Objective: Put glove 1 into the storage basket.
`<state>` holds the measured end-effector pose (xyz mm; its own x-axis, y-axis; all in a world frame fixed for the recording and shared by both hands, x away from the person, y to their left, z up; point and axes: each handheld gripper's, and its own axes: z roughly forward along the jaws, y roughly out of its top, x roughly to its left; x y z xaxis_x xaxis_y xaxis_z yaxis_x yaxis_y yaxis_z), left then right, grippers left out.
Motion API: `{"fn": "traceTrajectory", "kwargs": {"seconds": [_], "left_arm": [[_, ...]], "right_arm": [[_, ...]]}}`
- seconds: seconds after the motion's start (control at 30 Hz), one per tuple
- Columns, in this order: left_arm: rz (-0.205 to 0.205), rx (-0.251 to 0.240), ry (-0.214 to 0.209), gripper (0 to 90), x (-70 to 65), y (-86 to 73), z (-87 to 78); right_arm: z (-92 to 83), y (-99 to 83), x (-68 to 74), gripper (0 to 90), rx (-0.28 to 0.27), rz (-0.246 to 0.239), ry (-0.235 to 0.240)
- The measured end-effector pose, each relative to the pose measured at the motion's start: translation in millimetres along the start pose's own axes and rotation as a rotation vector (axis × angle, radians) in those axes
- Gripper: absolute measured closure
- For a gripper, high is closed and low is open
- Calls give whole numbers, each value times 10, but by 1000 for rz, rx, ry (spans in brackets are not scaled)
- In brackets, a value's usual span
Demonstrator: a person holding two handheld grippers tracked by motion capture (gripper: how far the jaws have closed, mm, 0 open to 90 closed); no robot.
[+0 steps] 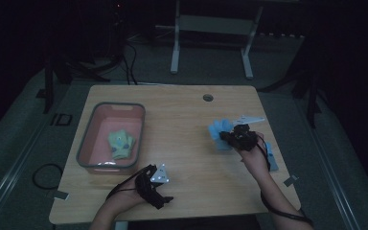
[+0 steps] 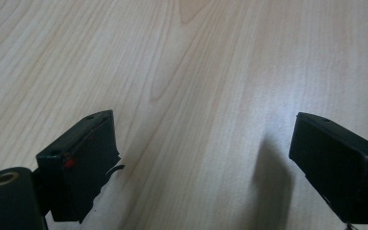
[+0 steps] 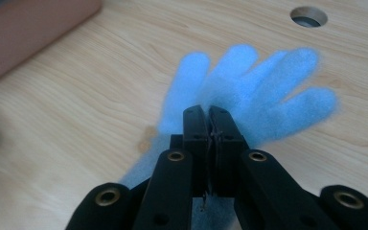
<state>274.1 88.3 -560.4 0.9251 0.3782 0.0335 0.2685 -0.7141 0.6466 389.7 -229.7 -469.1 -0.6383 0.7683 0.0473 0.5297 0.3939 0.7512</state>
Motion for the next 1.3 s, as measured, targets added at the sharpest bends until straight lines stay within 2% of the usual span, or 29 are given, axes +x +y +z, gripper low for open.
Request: {"fn": "traceTrajectory", "kwargs": {"seconds": [0.2, 0.3, 0.43, 0.53, 0.67, 0.73, 0.77, 0.9, 0.93, 1.0, 1.07, 1.23, 1.3], "left_arm": [[2, -7, 9, 96, 11, 7, -11], [-1, -16, 12, 96, 13, 3, -21], [0, -16, 9, 96, 13, -6, -24], [2, -18, 10, 96, 13, -2, -25], [4, -17, 9, 96, 17, -5, -23], [3, -16, 12, 96, 18, -8, -26], [3, -16, 12, 96, 18, -9, -28], [-3, -24, 11, 96, 15, -16, -34], [-4, -23, 9, 96, 20, -19, -34], [-1, -24, 11, 96, 18, -20, -33], [-1, -24, 9, 96, 20, -21, -37], [2, -20, 11, 96, 16, -24, -31], [2, -21, 8, 96, 16, -23, -30]], "right_arm": [[-92, -33, 261, 871, -15, 13, -12], [-84, -97, 357, 871, -24, 56, -2], [15, -243, 518, 871, -4, 61, 9], [112, -348, 576, 871, 12, 84, 27], [246, -480, 671, 870, 38, 90, 38], [294, -520, 721, 869, 46, 73, 19], [317, -536, 736, 869, 51, 76, 31], [366, -564, 736, 865, 60, 63, 27], [387, -582, 713, 860, 64, 80, 31], [414, -610, 700, 850, 73, 79, 16], [468, -654, 696, 802, 98, 69, -7], [511, -695, 712, 705, 101, 48, -25], [506, -694, 714, 669, 101, 54, -14]]}}
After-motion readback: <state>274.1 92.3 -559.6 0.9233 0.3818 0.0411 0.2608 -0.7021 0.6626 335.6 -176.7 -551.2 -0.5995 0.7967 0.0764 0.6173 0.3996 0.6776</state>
